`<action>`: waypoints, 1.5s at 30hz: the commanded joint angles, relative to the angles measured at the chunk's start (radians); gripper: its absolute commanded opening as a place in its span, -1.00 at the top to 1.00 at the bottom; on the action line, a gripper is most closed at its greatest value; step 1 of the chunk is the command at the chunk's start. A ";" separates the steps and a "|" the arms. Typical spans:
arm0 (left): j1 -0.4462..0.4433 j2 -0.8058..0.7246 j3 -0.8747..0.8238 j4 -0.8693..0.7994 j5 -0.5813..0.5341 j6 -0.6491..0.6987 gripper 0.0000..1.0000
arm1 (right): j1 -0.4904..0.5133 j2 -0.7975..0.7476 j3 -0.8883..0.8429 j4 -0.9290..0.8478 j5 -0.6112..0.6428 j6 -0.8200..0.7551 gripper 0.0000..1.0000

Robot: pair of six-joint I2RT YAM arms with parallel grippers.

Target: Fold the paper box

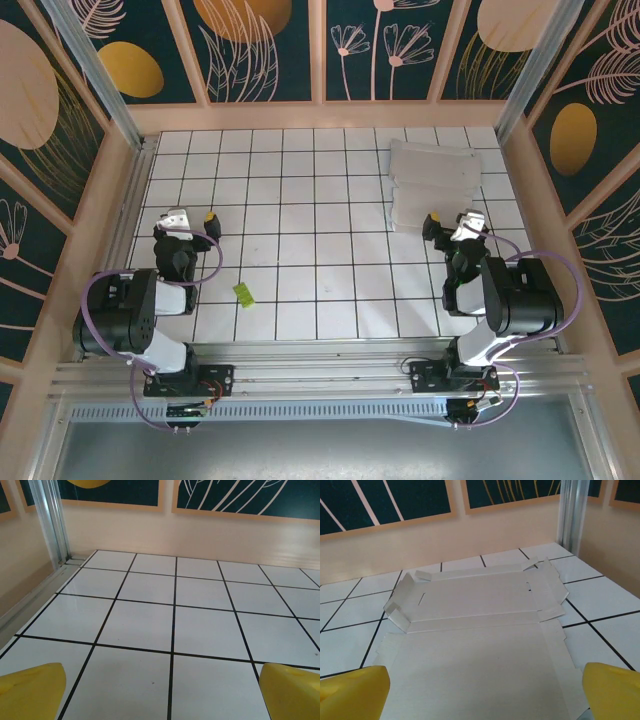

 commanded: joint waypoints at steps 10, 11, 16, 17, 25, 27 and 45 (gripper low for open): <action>-0.007 -0.005 0.000 0.036 -0.005 0.015 -0.98 | -0.003 -0.009 0.016 0.000 -0.047 -0.011 -0.98; -0.007 -0.006 -0.002 0.037 -0.005 0.015 -0.98 | -0.003 -0.008 0.017 -0.001 -0.048 -0.011 -0.99; -0.007 -0.015 -0.005 0.039 -0.002 0.014 -0.98 | -0.002 -0.016 -0.003 0.033 -0.082 -0.026 -0.98; -0.007 -0.032 -0.008 0.029 0.002 0.018 -0.98 | 0.006 -0.034 -0.015 0.040 -0.093 -0.038 -0.98; -0.014 -0.385 0.102 -0.433 -0.060 -0.315 -0.98 | 0.019 -0.257 0.366 -0.728 0.034 0.140 -0.99; -0.042 -0.396 0.183 -0.543 -0.001 -0.459 -0.98 | -0.016 -0.153 0.568 -0.909 -0.050 0.177 -0.98; -0.526 -0.234 0.574 -0.933 0.483 -0.579 -0.83 | -0.201 0.841 1.907 -1.764 -0.124 0.070 -0.96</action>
